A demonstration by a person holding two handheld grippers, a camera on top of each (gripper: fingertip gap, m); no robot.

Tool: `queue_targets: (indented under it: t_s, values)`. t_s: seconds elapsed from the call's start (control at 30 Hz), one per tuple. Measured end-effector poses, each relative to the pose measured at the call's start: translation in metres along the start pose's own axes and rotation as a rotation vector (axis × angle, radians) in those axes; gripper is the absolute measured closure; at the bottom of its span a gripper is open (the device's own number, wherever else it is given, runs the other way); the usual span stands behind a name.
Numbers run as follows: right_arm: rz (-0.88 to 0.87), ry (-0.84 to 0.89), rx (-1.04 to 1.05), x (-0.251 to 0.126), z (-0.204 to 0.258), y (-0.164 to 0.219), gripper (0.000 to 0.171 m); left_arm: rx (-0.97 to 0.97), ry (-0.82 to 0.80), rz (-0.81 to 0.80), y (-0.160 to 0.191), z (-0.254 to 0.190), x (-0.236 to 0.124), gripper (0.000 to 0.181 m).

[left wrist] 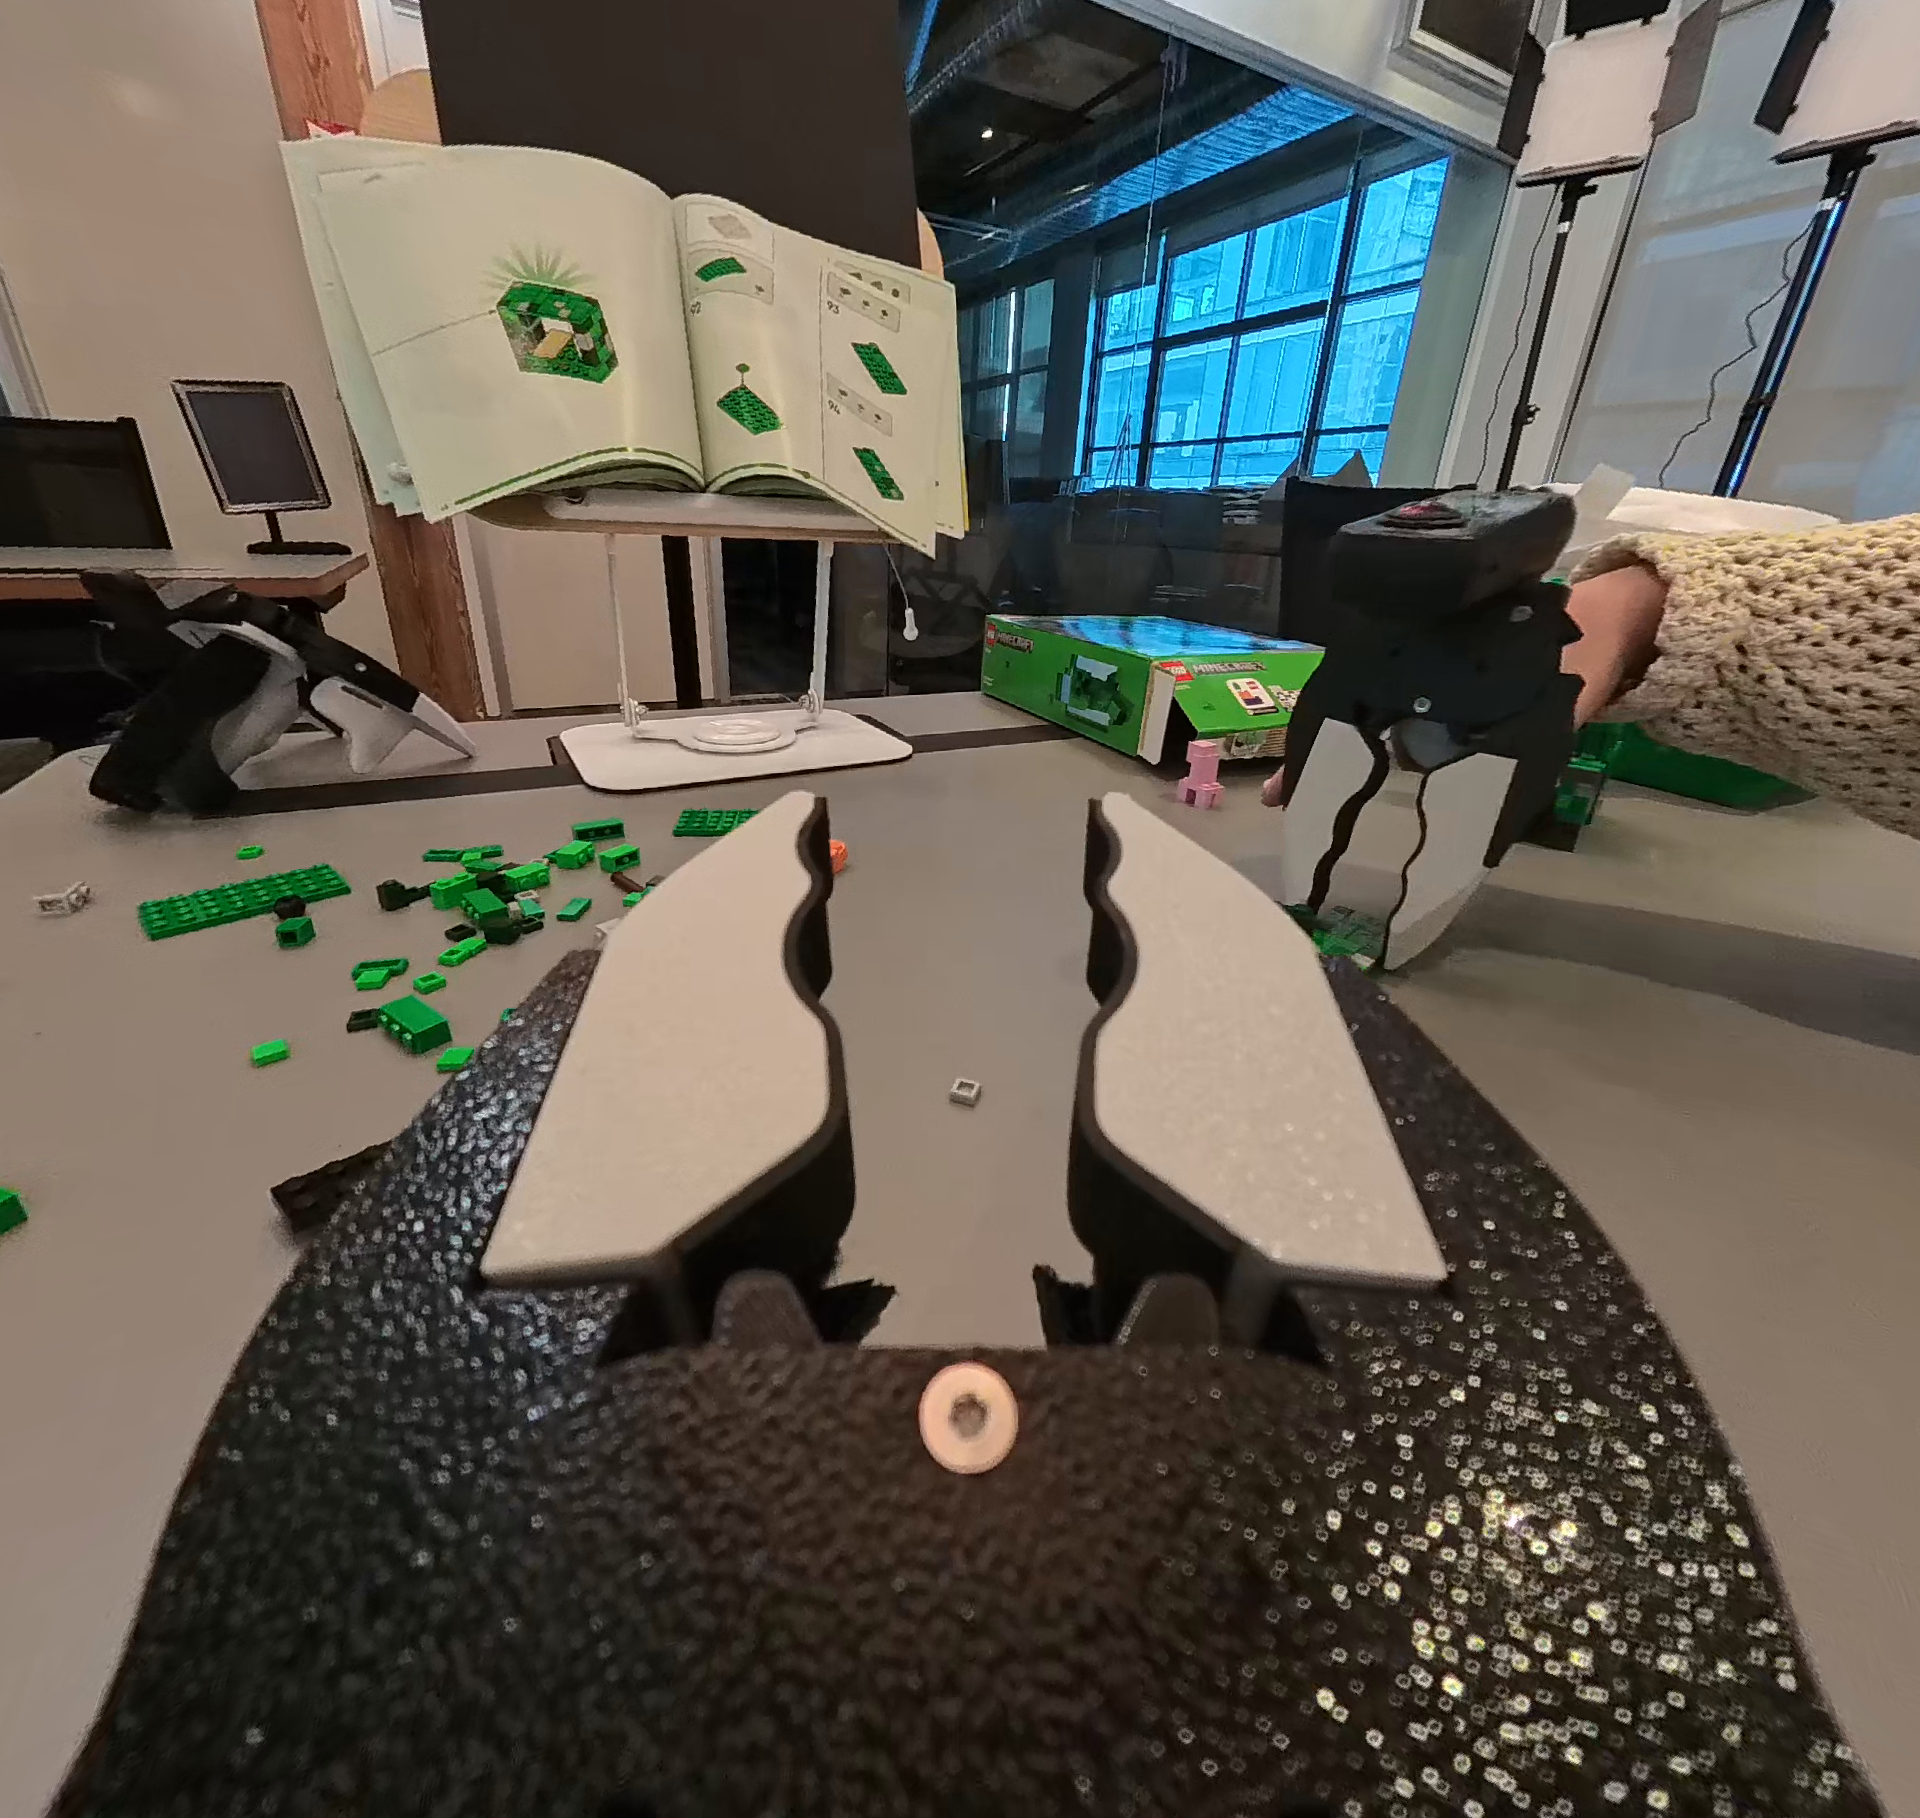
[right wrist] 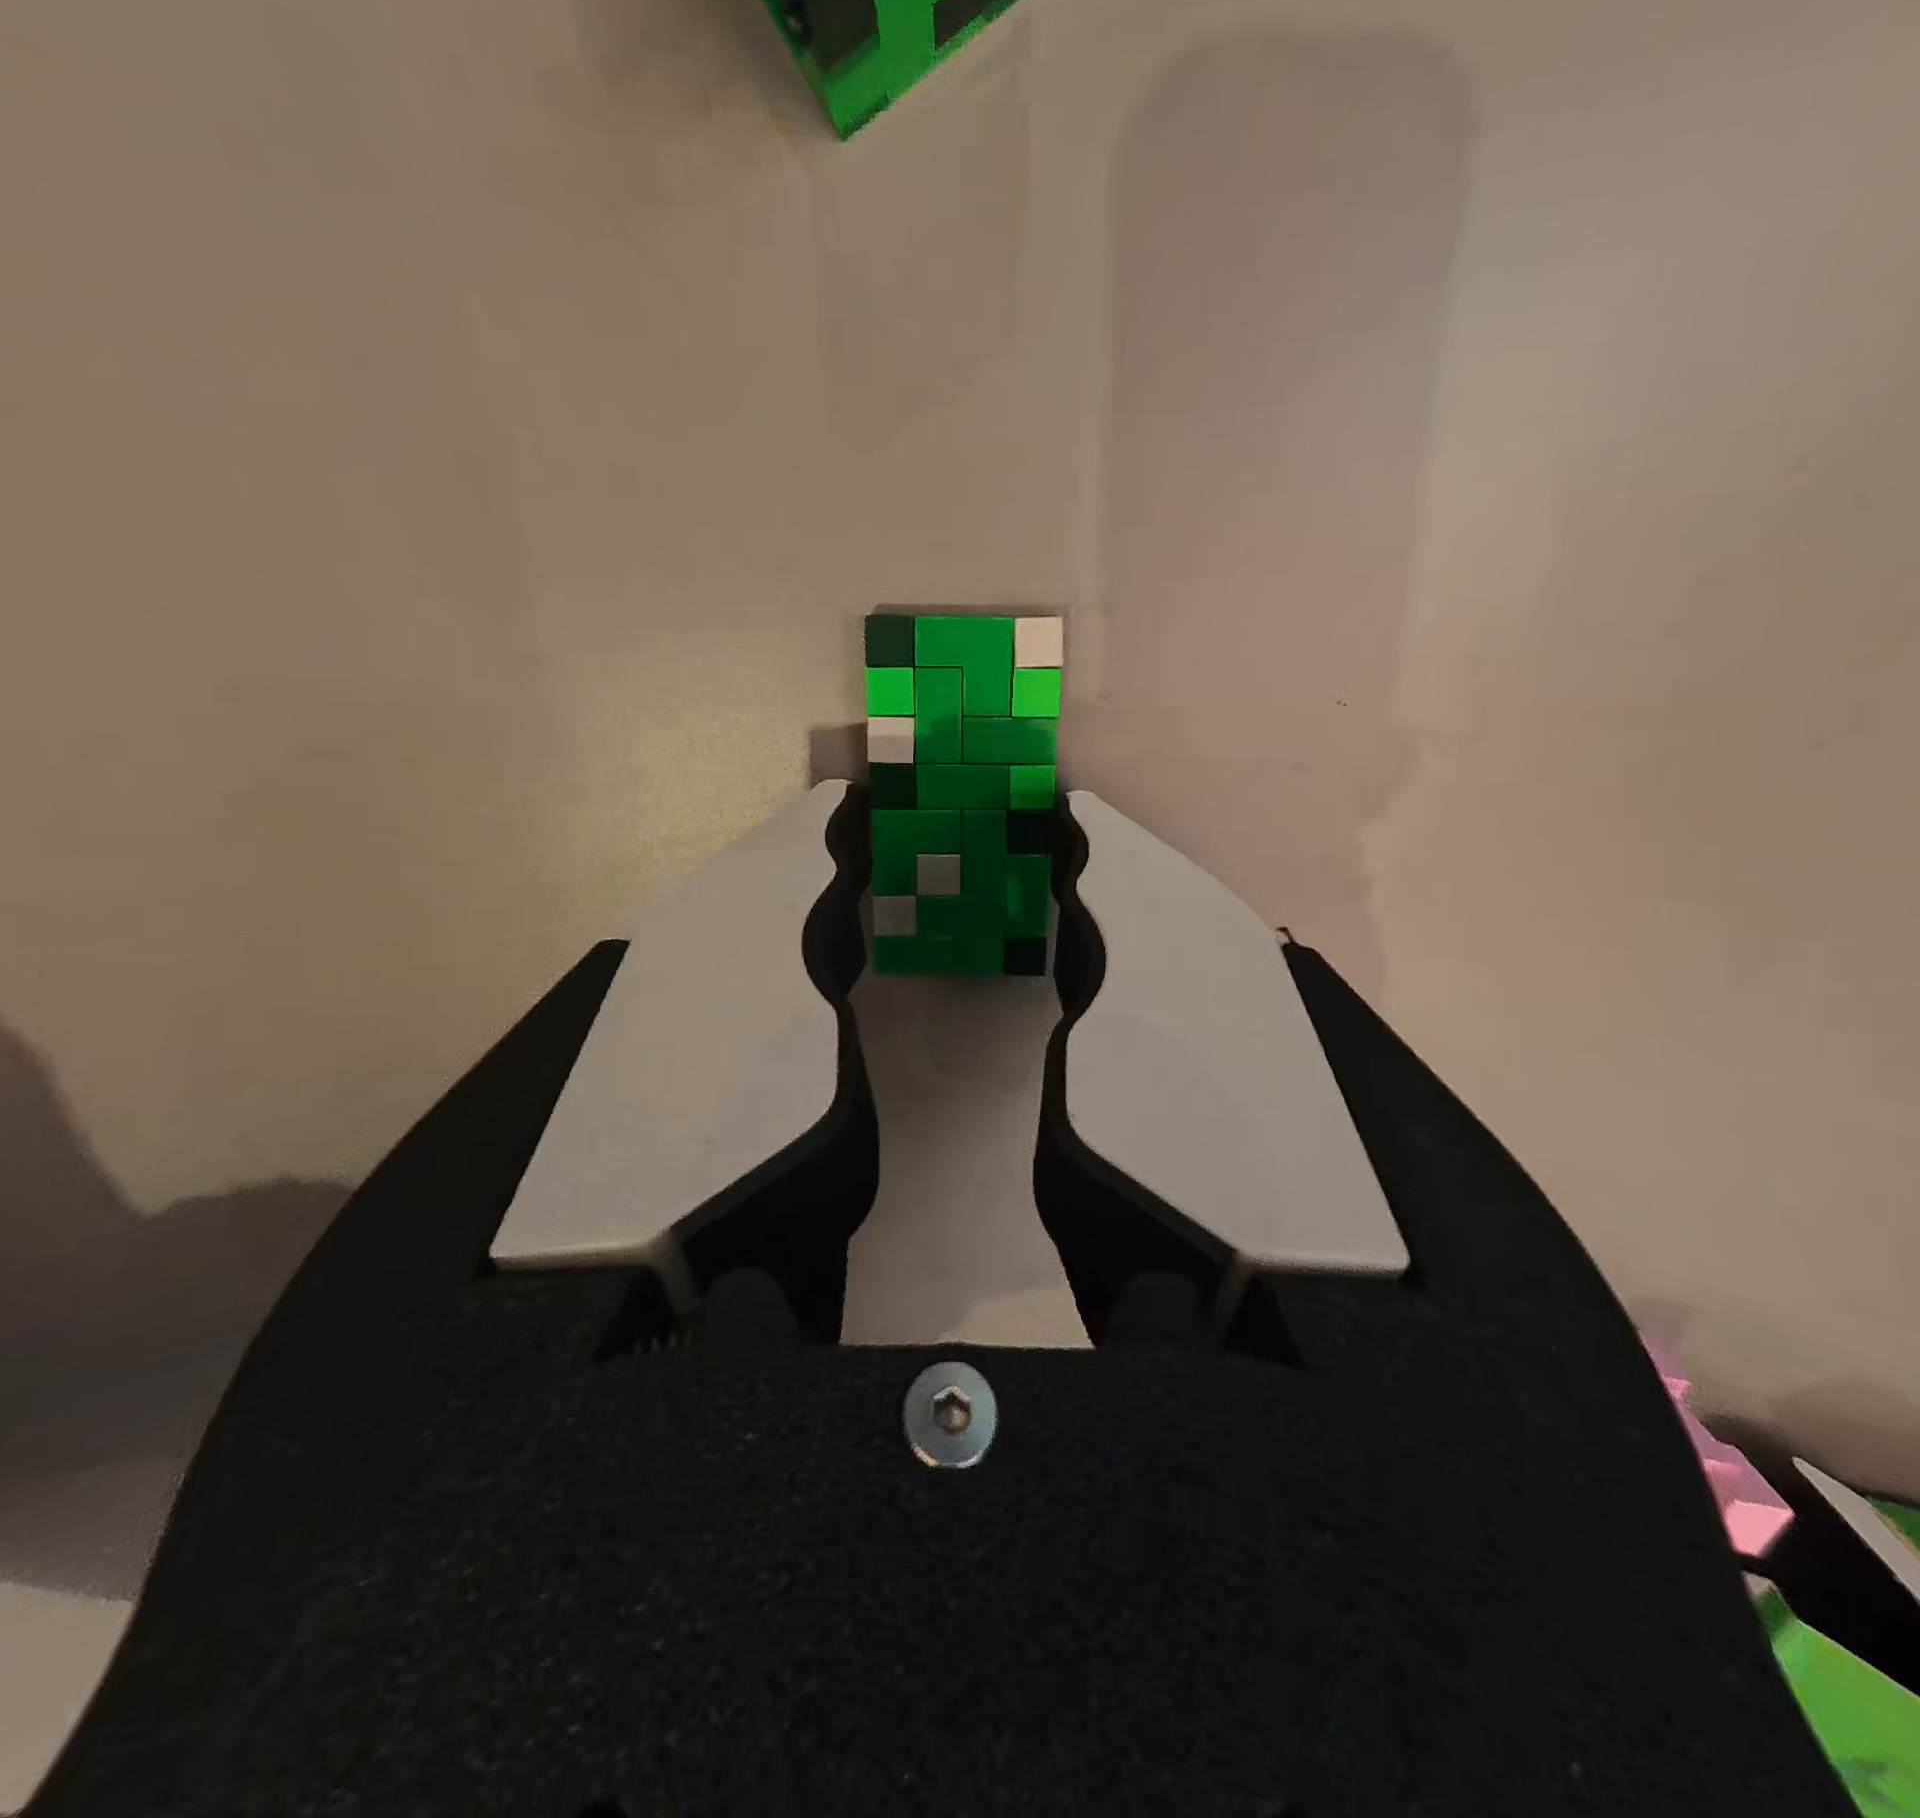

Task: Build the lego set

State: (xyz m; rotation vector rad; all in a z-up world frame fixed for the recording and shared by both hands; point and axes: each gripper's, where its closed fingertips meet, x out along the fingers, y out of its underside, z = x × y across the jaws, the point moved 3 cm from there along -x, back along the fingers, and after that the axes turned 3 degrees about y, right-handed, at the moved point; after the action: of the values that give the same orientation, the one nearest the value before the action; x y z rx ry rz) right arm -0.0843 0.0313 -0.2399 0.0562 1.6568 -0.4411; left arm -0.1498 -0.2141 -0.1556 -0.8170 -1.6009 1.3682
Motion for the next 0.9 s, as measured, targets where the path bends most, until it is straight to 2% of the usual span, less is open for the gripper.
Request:
queue_targets:
  t_s: [0.33, 0.6, 0.9]
  values:
    - [-0.057, 0.124, -0.048, -0.021, 0.002, -0.011, 0.139, -0.004, 0.005, 0.0, 0.0, 0.0, 0.0, 0.135]
    - [-0.134, 0.253, -0.228, -0.057, 0.008, -0.049, 0.139, -0.006, 0.009, 0.001, 0.0, -0.001, 0.0, 0.135]
    - [-0.158, 0.281, -0.356, -0.066, 0.022, -0.074, 0.139, 0.0, 0.021, 0.005, 0.0, -0.003, -0.001, 0.135]
